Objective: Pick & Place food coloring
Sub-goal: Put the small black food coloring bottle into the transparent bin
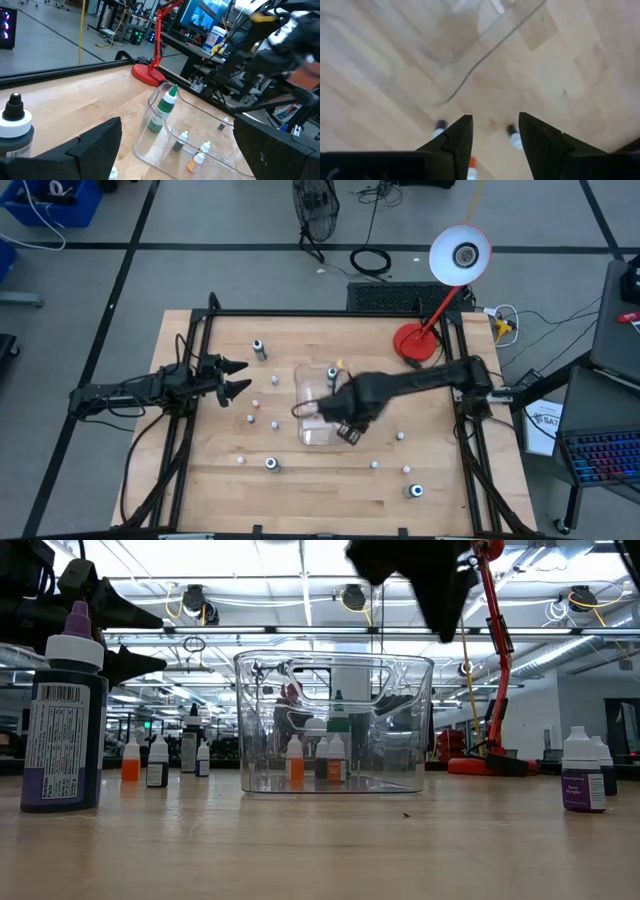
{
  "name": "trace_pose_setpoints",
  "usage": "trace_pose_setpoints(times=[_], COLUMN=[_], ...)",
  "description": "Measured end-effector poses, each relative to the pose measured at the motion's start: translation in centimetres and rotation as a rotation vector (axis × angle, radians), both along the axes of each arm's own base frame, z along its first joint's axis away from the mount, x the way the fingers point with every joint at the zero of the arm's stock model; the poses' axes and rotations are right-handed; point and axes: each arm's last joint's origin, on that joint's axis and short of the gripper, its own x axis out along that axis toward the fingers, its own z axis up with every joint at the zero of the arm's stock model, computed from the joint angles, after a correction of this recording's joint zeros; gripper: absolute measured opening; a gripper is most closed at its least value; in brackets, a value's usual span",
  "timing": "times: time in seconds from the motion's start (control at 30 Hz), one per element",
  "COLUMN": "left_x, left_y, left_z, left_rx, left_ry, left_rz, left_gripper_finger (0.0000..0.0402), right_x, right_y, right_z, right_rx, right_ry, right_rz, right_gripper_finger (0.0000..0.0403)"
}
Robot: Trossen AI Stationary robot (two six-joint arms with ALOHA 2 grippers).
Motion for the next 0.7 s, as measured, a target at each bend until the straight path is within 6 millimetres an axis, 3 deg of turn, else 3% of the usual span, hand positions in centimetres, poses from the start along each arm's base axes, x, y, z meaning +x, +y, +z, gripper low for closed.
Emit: trace_pose_setpoints(times=[0.23,0.7], left_x=[0.0,0.0], left_y=[0.0,0.0], left_z=[0.0,0.0], left_rx=[0.0,0.0], left_ry=[0.0,0.0], left_rz=[0.0,0.0], left_gripper_finger=[0.0379,0.0379], right_x=[-4.8,-10.5], right_y=[1.9,0.8], right_z=[-1.9,-8.7], right_rx=[-0.072,0.015], right_ry=[0.066,0.039], right_rz=[-0.179,-0.273], right_gripper_finger=[0.0144,0.0139])
